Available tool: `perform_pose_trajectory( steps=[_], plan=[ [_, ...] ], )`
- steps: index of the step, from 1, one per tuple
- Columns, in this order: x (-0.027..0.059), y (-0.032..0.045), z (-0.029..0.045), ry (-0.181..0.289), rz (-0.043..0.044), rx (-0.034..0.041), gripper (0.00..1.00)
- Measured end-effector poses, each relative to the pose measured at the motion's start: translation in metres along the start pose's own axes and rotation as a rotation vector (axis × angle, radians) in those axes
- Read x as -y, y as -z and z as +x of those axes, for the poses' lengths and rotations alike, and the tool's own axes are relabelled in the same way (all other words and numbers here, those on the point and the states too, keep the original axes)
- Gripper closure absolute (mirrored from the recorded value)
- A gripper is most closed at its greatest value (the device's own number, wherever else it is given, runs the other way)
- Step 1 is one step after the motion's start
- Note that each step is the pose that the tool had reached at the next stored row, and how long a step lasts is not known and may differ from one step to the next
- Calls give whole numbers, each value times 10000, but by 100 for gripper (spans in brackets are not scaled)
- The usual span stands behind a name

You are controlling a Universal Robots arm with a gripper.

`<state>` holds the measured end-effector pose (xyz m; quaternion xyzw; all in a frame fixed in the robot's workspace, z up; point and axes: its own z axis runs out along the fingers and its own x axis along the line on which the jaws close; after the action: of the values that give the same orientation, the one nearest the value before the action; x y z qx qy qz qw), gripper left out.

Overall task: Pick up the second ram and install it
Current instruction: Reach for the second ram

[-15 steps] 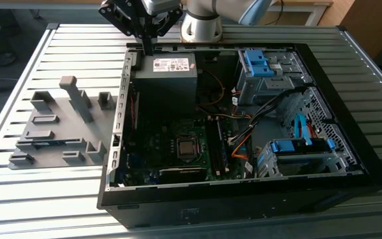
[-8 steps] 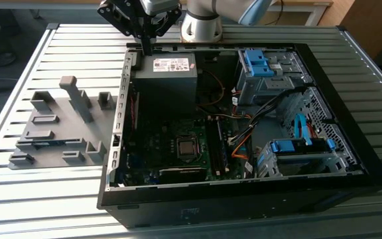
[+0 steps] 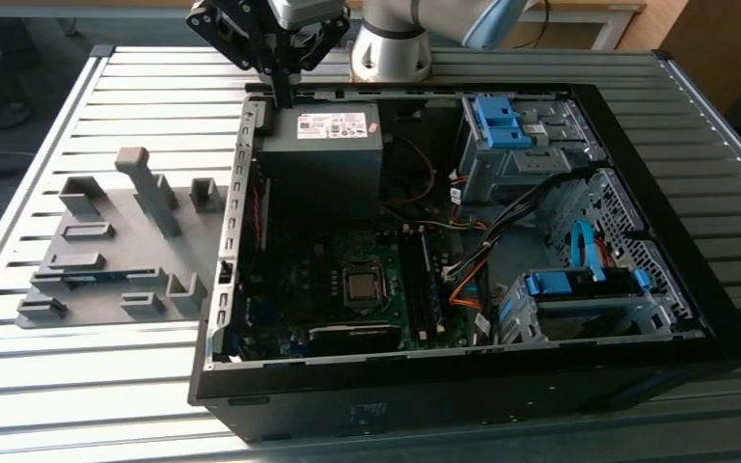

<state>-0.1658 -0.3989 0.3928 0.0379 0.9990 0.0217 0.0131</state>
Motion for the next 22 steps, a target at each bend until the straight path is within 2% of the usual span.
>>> perform_pose_trajectory(
  steps=[22],
  plan=[
    [4,1,48,0,0,0,89]
  ],
)
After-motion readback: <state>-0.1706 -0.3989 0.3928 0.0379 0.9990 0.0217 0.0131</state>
